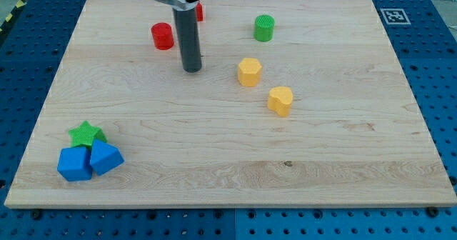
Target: Drag the hexagon vertical to the heart
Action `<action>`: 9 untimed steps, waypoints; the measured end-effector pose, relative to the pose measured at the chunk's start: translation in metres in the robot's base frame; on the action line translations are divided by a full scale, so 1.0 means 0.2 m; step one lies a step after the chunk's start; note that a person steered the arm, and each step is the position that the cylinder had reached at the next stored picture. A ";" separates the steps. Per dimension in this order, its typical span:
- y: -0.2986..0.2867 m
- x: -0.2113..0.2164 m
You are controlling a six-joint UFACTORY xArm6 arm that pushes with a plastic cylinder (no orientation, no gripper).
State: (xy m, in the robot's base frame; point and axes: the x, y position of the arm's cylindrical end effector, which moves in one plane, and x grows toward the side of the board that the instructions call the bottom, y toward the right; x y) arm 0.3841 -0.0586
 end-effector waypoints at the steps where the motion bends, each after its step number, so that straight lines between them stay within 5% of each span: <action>1: 0.16 -0.09; 3: 0.49 -0.13; 9: 0.20 0.02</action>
State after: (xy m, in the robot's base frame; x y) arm 0.3881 -0.0183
